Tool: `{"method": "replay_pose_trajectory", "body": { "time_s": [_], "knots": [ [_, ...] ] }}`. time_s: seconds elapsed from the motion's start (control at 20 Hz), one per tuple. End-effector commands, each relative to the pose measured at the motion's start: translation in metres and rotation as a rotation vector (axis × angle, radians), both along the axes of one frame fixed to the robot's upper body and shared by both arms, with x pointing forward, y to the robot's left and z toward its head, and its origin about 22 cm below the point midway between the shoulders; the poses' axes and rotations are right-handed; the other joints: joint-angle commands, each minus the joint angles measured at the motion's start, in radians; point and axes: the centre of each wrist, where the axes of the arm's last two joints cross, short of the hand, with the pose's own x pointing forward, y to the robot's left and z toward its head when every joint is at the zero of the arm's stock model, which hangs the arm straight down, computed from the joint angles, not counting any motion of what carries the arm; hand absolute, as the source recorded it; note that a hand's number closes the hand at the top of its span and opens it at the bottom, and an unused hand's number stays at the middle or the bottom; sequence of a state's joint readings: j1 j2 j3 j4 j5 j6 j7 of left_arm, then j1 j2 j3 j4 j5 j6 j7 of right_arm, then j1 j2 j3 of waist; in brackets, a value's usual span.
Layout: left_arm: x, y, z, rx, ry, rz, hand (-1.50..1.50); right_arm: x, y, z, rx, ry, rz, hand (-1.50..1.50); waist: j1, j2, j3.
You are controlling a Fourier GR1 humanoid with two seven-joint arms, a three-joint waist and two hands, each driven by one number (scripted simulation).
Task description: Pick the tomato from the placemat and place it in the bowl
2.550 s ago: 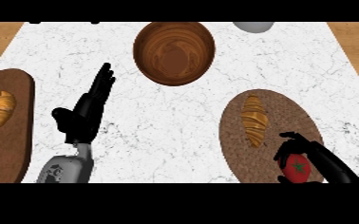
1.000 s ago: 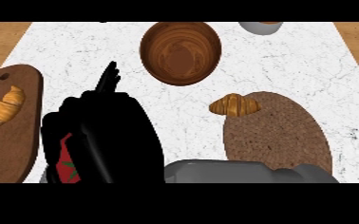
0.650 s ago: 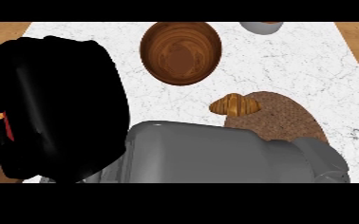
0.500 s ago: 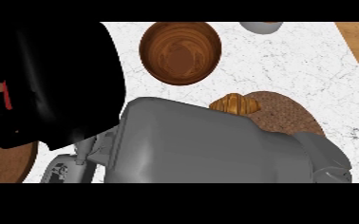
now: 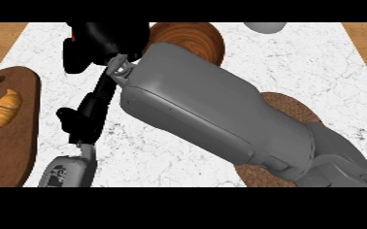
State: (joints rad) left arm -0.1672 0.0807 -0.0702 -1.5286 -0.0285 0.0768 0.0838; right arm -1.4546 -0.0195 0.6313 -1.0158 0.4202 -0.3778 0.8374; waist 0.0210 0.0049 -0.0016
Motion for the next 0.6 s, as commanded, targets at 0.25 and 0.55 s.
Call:
{"method": "replay_pose_trajectory", "body": {
  "time_s": [0.25,0.55],
  "knots": [
    [0.006,-0.009,0.019,-0.001,-0.007,-0.007,0.00,0.065,-0.040,-0.061,-0.098,-0.002,-0.111,1.50,-0.003,0.001,0.001],
    [0.004,-0.001,0.002,0.004,0.008,-0.008,0.00,0.093,-0.067,-0.107,-0.155,0.009,-0.173,1.50,0.009,0.007,0.001]
  ]
}}
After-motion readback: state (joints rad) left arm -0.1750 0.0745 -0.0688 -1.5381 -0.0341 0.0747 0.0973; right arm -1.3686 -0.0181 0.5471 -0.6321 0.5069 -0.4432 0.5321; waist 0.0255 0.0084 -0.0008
